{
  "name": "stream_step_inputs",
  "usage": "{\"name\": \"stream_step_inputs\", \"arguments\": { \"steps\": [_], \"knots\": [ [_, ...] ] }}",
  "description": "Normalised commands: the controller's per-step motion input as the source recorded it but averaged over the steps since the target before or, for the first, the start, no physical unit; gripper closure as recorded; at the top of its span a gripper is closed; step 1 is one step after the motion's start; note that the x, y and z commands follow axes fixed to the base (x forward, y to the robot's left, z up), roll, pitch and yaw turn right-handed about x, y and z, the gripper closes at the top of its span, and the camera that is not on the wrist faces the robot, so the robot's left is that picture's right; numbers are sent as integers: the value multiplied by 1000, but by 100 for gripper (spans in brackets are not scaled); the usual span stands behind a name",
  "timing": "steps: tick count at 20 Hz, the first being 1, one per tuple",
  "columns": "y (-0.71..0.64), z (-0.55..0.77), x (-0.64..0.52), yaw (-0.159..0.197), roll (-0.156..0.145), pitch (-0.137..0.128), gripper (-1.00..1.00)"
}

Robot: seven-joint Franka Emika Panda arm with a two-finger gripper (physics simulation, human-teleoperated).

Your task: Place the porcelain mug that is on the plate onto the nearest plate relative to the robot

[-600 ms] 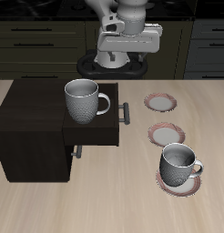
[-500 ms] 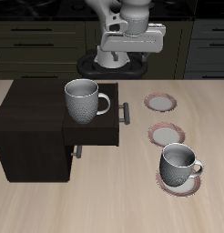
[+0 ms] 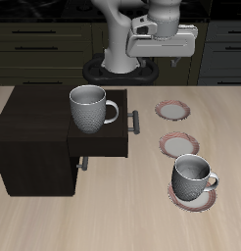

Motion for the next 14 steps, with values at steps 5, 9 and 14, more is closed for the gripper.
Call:
{"name": "stream_step_inputs", "arguments": {
  "steps": [5,9,14],
  "knots": [
    [455,4,205,23,39,-6,-100],
    [239,-2,277,4,16,12,-100],
    [70,32,243,0,-5,5,-100]
  ]
}}
